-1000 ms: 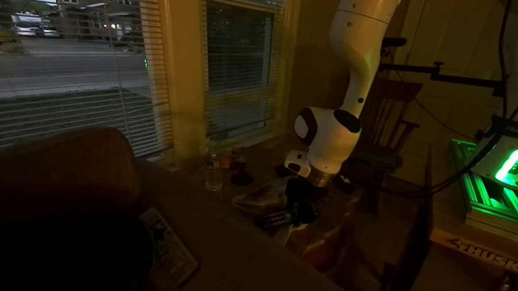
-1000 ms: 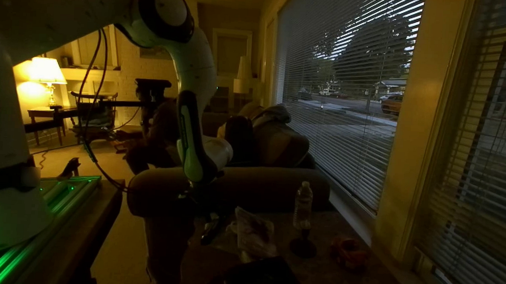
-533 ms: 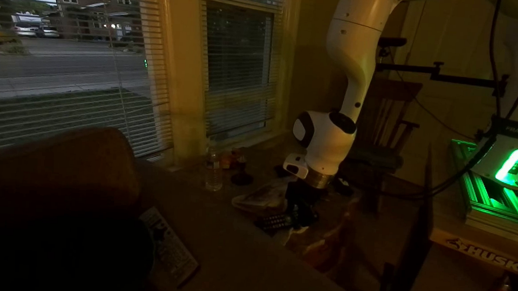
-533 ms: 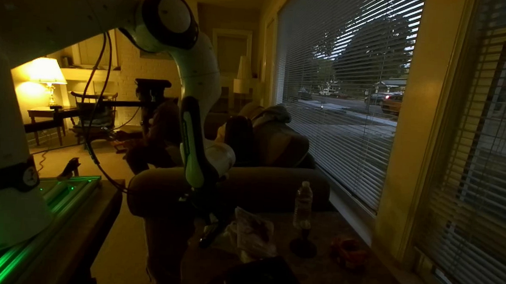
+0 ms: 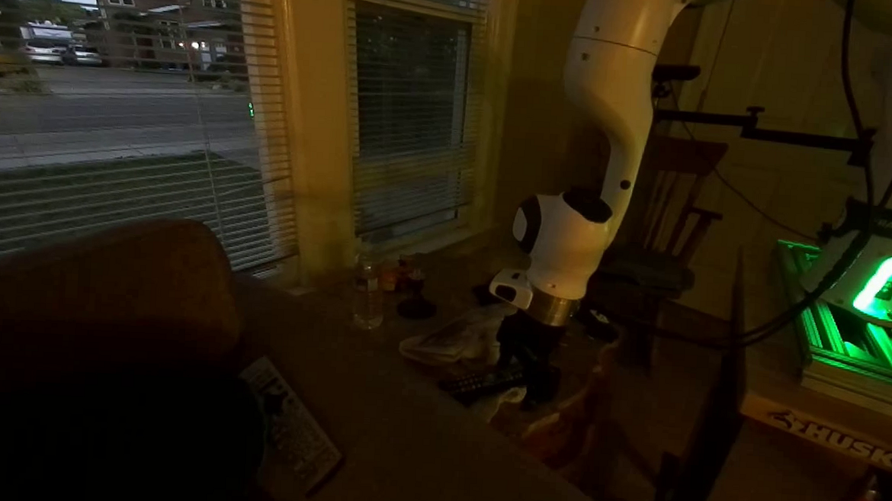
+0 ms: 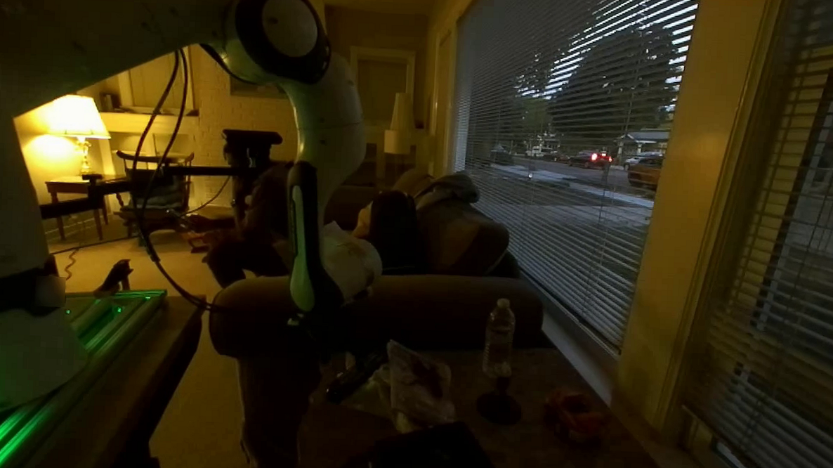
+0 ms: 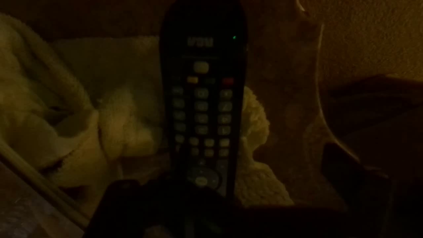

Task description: Remove the black remote from the table and put it on the armrest of the couch

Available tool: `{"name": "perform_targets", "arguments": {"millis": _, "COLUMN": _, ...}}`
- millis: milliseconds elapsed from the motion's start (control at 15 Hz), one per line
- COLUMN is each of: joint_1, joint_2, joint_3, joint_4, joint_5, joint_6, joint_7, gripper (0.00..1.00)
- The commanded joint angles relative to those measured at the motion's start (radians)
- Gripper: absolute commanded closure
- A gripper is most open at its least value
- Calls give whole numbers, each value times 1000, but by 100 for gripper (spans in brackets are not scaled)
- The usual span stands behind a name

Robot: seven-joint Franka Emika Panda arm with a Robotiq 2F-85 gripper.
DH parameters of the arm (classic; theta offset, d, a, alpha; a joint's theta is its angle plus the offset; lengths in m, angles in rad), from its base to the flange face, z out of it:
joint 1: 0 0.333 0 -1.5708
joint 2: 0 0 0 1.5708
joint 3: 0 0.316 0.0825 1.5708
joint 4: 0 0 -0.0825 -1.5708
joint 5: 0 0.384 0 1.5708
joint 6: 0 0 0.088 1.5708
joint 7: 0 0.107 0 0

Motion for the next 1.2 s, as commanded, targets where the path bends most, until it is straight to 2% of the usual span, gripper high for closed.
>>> {"name": "perform_targets", "arguments": {"millis": 0, "joint_1": 23, "joint_2": -40, "joint_3": -29, "joint_4": -63, "joint_5": 70, "joint_6": 33, "joint_7": -36, "gripper": 0}}
{"name": "perform_targets", "arguments": {"millis": 533, "joint_1": 42, "joint_2": -117, "joint_3": -83, "joint_4": -121, "joint_5": 88, "joint_6": 69, "joint_7": -51, "gripper": 0}}
{"name": "perform_targets", "arguments": {"millis": 600, "joint_1": -105, "joint_2": -140, "joint_3": 49, "joint_4": -161, "joint_5": 157, "joint_6": -38, "joint_7": -216, "gripper": 0}}
{"name": "perform_targets", "arguments": {"millis": 667, "joint_1": 20, "joint_2": -121, "joint_3": -71, "joint_4": -124, "joint_5": 110, "joint_6": 58, "joint_7": -100, "gripper": 0}}
{"name": "perform_targets", "arguments": {"millis": 800, "joint_1": -8, "joint_2": -115, "joint_3": -53, "joint_4": -109, "joint_5": 107, "joint_6": 60, "joint_7": -124, "gripper": 0}}
{"name": "perform_targets", "arguments": {"millis": 1133, "joint_1": -12, "joint_2": -100, "joint_3": -67, "joint_4": -97, "joint_5": 108, "joint_6": 70, "joint_7": -131, "gripper": 0}}
